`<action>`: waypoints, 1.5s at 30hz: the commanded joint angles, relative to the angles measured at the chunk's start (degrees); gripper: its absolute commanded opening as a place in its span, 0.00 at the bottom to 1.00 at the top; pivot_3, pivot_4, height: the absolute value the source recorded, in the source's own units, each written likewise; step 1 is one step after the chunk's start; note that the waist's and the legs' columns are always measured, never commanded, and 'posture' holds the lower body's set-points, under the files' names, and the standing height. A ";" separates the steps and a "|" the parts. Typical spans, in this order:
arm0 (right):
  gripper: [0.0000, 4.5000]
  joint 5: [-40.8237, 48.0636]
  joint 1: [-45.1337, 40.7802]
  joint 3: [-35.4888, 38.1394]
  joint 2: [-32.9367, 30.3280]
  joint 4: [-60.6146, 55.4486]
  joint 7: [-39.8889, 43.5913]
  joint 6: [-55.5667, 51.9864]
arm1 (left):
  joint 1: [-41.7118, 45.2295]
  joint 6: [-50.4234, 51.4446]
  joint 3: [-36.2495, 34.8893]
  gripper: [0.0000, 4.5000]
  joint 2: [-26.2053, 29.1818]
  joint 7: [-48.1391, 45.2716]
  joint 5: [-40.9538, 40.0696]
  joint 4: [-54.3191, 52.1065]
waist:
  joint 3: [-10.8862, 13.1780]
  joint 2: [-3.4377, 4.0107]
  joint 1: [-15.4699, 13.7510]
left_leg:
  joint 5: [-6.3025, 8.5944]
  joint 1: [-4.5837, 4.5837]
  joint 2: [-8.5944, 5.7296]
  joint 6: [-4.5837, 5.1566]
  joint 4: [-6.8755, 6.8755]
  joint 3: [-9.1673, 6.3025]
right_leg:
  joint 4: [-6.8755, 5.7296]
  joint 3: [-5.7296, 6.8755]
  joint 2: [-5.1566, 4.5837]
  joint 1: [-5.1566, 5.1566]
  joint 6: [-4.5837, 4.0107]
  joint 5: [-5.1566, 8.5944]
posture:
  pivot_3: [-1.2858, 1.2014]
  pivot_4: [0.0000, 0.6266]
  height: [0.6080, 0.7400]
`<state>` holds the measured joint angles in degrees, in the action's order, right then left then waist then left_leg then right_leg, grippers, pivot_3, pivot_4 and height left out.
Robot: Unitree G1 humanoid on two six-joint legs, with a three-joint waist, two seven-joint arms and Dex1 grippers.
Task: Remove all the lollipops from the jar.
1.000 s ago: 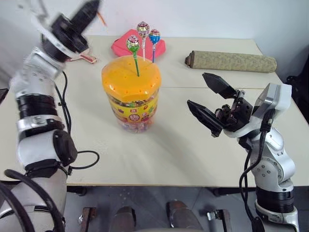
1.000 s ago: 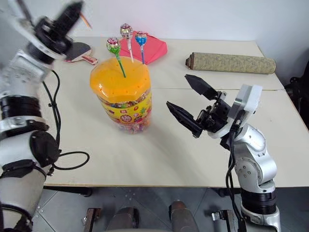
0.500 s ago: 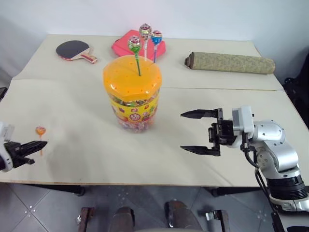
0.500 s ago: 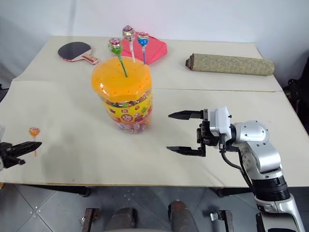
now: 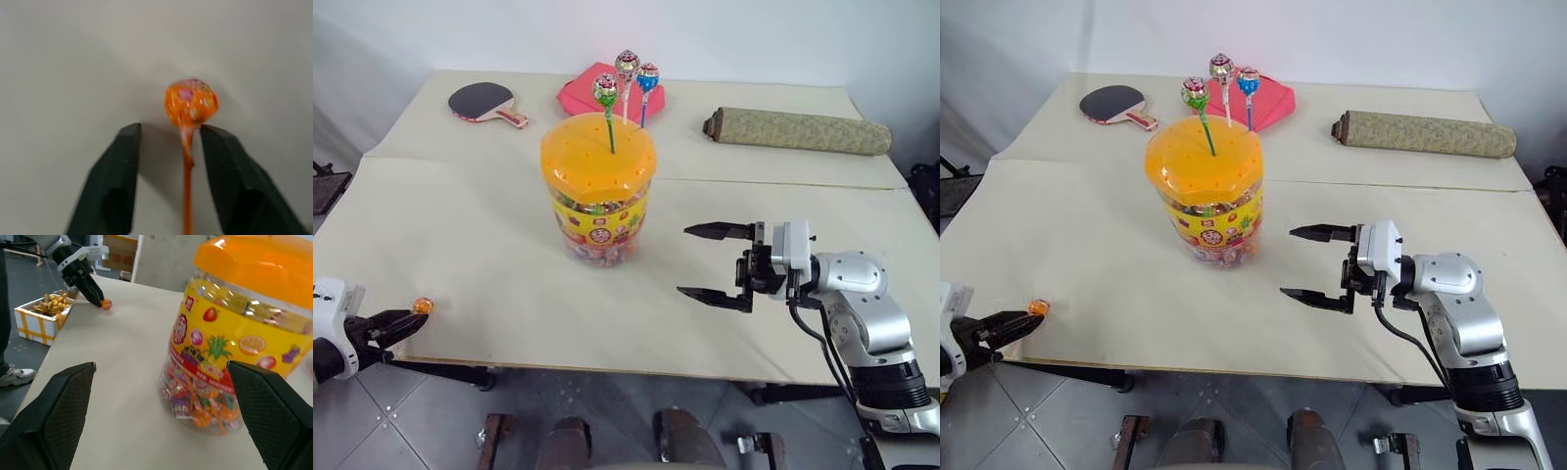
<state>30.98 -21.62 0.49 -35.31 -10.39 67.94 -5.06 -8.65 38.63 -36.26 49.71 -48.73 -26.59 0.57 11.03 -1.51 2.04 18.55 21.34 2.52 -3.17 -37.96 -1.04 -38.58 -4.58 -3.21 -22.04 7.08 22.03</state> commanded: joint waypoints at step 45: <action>0.09 4.05 -37.38 -5.99 20.15 2.87 -29.52 -32.63 | 37.46 -4.72 5.03 1.00 0.93 -24.32 -25.71 9.72 | -0.02 0.01 4.44 | -0.06 0.82 0.10 -0.31 -0.21 -0.02 | -0.43 1.34 -0.32 -0.88 0.16 -0.14 | 0.52 0.24 1.00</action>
<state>34.76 -57.56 -7.91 -15.85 -7.36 37.42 -40.17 27.98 33.46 -30.76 50.20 -72.17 -50.87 10.21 11.00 -1.50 6.48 18.48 22.16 2.63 -3.47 -38.17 -1.05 -39.02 -3.24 -3.53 -22.91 7.25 21.90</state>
